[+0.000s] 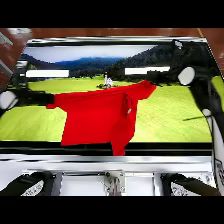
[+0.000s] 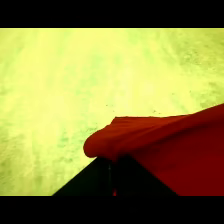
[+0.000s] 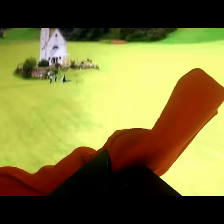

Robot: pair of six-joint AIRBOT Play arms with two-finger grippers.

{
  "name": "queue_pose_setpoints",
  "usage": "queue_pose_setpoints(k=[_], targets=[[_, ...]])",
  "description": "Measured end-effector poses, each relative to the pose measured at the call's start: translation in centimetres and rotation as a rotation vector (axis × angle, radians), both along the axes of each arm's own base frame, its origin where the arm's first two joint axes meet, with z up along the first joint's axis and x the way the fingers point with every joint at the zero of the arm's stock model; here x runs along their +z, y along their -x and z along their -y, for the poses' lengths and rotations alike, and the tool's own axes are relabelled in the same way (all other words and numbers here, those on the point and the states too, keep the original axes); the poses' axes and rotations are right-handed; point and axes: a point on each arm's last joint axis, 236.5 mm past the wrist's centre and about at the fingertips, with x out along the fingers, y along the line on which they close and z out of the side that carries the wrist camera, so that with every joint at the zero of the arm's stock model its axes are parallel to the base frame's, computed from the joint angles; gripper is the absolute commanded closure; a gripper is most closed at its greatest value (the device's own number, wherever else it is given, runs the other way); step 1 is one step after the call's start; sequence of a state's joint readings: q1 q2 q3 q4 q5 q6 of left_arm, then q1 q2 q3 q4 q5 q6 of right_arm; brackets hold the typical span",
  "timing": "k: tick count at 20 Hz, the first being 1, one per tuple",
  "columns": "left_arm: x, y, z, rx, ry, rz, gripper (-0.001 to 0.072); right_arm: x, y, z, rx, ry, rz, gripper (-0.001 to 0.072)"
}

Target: Fold the shirts.

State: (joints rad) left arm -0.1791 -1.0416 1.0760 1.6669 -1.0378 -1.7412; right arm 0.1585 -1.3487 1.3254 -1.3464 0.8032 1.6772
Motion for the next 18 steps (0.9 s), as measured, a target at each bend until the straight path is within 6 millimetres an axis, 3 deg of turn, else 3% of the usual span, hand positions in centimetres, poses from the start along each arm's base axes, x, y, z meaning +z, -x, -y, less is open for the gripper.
queue_pose_setpoints(k=[4,5,6,7,8,10,13,15,16,18], targets=[[-7.8,-1.6,1.8,0.033,0.063,-0.169,0.0659,-5.6,-1.4,-1.2,-0.043,-0.076,-0.106,0.0632],[-9.4,-1.6,2.2,0.040,0.074,-0.209,0.0490,-6.6,-1.4,-1.5,-0.048,-0.092,-0.135,0.0571],[-10.5,-1.4,2.4,0.046,0.082,-0.243,0.0224,-7.2,-1.4,-1.7,-0.054,-0.109,-0.151,0.0315],[-11.4,-1.2,2.4,0.053,0.086,-0.272,0.0111,-7.4,-1.2,-2.0,-0.056,-0.125,-0.166,0.0066],[-11.8,-1.1,2.1,0.064,0.083,-0.295,0.0111,-7.2,-1.3,-2.1,-0.058,-0.138,-0.167,0.0033],[-11.8,-0.7,0.3,0.082,0.060,-0.337,0.0117,-5.5,-1.2,-1.8,-0.052,-0.152,-0.160,0.0033],[-10.6,1.2,-3.8,0.087,0.054,-0.410,0.0117,-1.8,0.2,0.7,-0.020,-0.112,-0.149,0.0035],[-10.6,3.9,-5.9,0.124,0.144,-0.478,0.0107,-1.3,3.2,3.9,-0.010,-0.032,-0.228,0.0035],[-11.2,5.6,-6.4,0.142,0.213,-0.517,0.0025,-1.9,5.0,5.5,-0.010,0.000,-0.292,0.0035],[-12.9,8.6,-6.2,0.188,0.354,-0.581,-0.0003,-3.5,9.2,7.4,-0.004,0.005,-0.433,0.0035]])
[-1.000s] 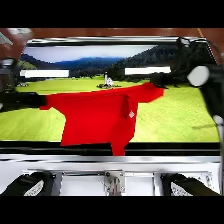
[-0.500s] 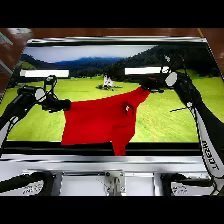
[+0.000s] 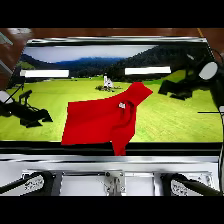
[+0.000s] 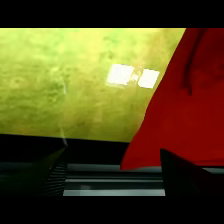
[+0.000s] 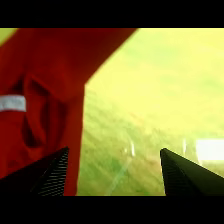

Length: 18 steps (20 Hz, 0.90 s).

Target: Fold the shirts.

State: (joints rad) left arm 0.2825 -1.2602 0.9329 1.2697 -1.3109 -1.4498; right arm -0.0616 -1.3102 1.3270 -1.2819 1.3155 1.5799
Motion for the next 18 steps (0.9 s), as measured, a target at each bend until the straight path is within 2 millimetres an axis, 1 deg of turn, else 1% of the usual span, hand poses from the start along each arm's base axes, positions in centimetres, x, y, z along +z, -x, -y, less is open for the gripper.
queue_pose_setpoints(k=[1,2,4,5,7,9,11,12,14,15,17,18], targets=[[-1.0,1.4,0.2,0.036,0.057,-0.028,-0.0003,-0.9,1.9,0.1,-0.002,-0.033,-0.060,0.0035],[-2.0,2.5,0.6,0.059,0.097,-0.047,-0.0002,-1.7,3.3,-0.3,-0.006,-0.079,-0.105,0.0035],[-3.7,3.9,1.5,0.094,0.154,-0.065,-0.0001,-2.9,5.1,-1.7,-0.012,-0.173,-0.156,0.0035],[-4.4,4.3,1.8,0.104,0.166,-0.068,-0.0001,-3.4,5.7,-2.3,-0.016,-0.209,-0.173,0.0034],[-5.4,4.6,2.7,0.113,0.185,-0.069,0.0001,-4.1,6.1,-3.1,-0.030,-0.257,-0.181,0.0035],[-6.4,4.8,3.8,0.103,0.198,-0.085,0.0002,-4.5,6.2,-3.4,-0.042,-0.277,-0.178,0.0035],[-7.0,5.0,5.5,0.092,0.232,-0.114,0.0021,-4.8,6.2,-3.5,-0.049,-0.287,-0.175,0.0034],[-7.2,5.0,6.5,0.092,0.257,-0.130,0.0110,-4.9,6.2,-3.5,-0.052,-0.286,-0.175,0.0034],[-7.9,5.2,7.9,0.077,0.273,-0.147,0.0566,-5.2,6.3,-3.4,-0.051,-0.278,-0.177,0.0034],[-8.3,4.6,8.2,0.077,0.266,-0.127,0.0668,-5.5,6.6,-3.3,-0.051,-0.274,-0.188,0.0034],[-8.4,3.5,9.3,0.081,0.280,-0.090,0.0669,-6.9,8.1,-3.8,-0.041,-0.266,-0.238,0.0034],[-8.3,3.1,9.7,0.073,0.282,-0.074,0.0669,-7.9,9.2,-4.5,-0.025,-0.267,-0.275,0.0034]])
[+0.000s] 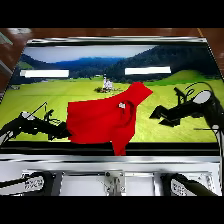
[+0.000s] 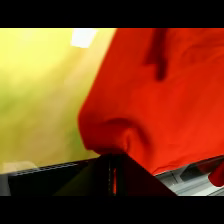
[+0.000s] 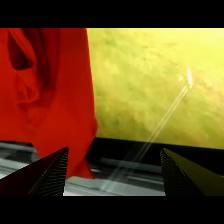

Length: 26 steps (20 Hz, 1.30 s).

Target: Fold the shirts.

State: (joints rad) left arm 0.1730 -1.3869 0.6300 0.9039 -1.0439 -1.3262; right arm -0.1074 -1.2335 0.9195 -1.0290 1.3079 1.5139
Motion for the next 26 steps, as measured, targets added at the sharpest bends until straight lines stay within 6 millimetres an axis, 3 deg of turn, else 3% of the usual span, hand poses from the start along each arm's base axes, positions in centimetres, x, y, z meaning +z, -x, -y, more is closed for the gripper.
queue_pose_setpoints(k=[5,9,14,16,17,18,19,22,24,26], targets=[[1.7,-2.5,0.1,-0.029,-0.027,0.141,0.0669,-4.9,5.2,-5.6,0.094,-0.008,-0.098,0.0034],[4.2,-3.6,0.5,-0.054,-0.024,0.240,0.0669,-6.3,5.7,-9.3,0.071,-0.012,-0.066,0.0034],[5.3,-4.1,0.5,-0.092,-0.030,0.306,0.0669,-7.4,6.9,-13.8,0.088,-0.021,-0.046,0.0034],[5.4,-4.1,0.5,-0.105,-0.032,0.319,0.0669,-8.2,7.6,-15.5,0.088,-0.031,-0.066,0.0137],[5.5,-4.2,0.5,-0.109,-0.032,0.324,0.0669,-8.6,7.9,-16.2,0.083,-0.038,-0.077,0.0295],[5.5,-4.2,0.5,-0.112,-0.033,0.327,0.0669,-8.8,7.9,-16.6,0.071,-0.044,-0.081,0.0548],[5.5,-4.2,0.5,-0.117,-0.034,0.332,0.0669,-8.8,7.9,-17.0,0.061,-0.052,-0.085,0.0640],[6.0,-4.7,0.4,-0.125,-0.039,0.355,0.0670,-7.4,7.1,-18.1,0.034,-0.097,-0.066,0.0642],[7.2,-5.7,0.3,-0.128,-0.045,0.393,0.0670,-4.9,5.5,-18.6,0.025,-0.135,-0.002,0.0643],[9.5,-7.0,0.3,-0.134,-0.051,0.453,0.0670,-1.3,3.6,-18.9,0.026,-0.174,0.101,0.0642]])
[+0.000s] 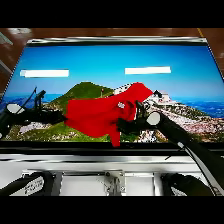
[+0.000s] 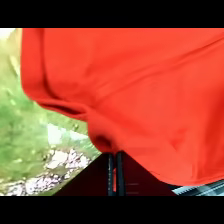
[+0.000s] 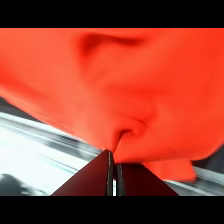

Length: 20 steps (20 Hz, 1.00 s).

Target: Fold the shirts.

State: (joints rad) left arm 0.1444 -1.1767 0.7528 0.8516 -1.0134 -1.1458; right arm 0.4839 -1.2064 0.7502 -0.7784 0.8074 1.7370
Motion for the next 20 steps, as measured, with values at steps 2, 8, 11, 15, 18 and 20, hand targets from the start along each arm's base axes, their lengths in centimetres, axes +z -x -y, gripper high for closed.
queue_pose_setpoints(k=[2,8,11,15,18,20], targets=[[3.9,-1.6,0.1,-0.005,0.001,0.088,0.0670,5.0,-1.9,0.0,0.015,-0.041,0.145,0.0643],[27.4,-4.1,-0.2,0.030,-0.050,0.661,0.0670,29.4,-6.1,4.9,-0.035,-0.106,0.845,0.0643],[42.1,-0.1,-0.4,0.091,-0.078,1.019,0.0670,41.5,-4.3,10.0,-0.168,-0.091,1.170,0.0643],[53.0,6.5,-0.8,0.164,-0.111,1.303,0.0670,50.5,0.2,14.5,-0.293,-0.079,1.410,0.0642],[55.1,8.8,-0.8,0.186,-0.113,1.352,0.0670,52.8,2.1,16.0,-0.328,-0.050,1.484,0.0643],[54.7,9.2,-0.8,0.178,-0.130,1.328,0.0671,52.0,2.1,16.5,-0.318,0.009,1.465,0.0643]])
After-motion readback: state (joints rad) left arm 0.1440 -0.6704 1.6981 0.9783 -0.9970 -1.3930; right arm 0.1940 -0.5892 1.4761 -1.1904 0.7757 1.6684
